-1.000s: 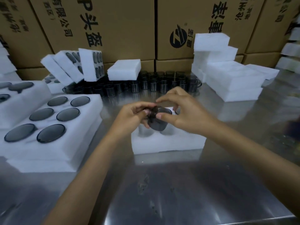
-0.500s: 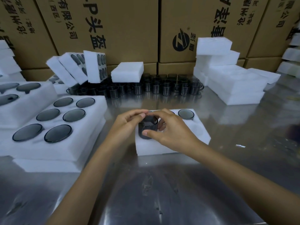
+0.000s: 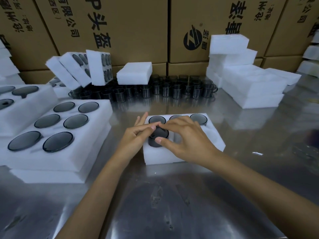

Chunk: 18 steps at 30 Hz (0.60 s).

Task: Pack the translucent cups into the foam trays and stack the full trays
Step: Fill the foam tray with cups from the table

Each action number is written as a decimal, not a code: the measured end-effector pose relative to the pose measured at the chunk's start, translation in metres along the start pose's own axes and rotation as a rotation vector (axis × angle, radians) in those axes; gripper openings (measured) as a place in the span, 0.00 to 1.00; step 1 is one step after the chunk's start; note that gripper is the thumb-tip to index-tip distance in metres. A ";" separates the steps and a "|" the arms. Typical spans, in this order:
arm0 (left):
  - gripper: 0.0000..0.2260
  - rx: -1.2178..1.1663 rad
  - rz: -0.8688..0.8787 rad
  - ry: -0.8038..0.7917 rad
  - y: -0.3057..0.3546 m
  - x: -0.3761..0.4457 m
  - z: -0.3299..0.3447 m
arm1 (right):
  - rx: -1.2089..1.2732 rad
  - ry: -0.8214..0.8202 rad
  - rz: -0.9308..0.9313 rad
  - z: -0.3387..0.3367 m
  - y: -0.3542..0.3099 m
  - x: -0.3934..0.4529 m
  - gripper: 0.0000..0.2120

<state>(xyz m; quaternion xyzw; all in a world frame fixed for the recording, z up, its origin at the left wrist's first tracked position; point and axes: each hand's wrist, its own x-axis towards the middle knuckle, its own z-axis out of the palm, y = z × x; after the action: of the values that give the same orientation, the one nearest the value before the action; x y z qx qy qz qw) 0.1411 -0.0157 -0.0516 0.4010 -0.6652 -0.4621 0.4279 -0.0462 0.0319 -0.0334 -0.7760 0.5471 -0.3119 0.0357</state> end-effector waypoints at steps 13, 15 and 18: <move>0.41 -0.431 -0.260 -0.052 -0.002 -0.003 0.003 | -0.236 -0.128 -0.037 -0.002 0.001 0.004 0.27; 0.44 -0.452 -0.271 -0.052 -0.005 -0.001 0.001 | -0.280 -0.125 -0.074 -0.001 -0.004 -0.002 0.28; 0.43 -0.412 -0.277 -0.012 -0.006 0.004 -0.002 | -0.065 -0.188 0.050 -0.012 0.001 0.014 0.25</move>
<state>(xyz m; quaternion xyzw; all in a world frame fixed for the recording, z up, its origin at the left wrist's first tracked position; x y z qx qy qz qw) 0.1423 -0.0217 -0.0560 0.3898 -0.4982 -0.6446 0.4294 -0.0505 0.0225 -0.0185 -0.7888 0.5702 -0.2186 0.0695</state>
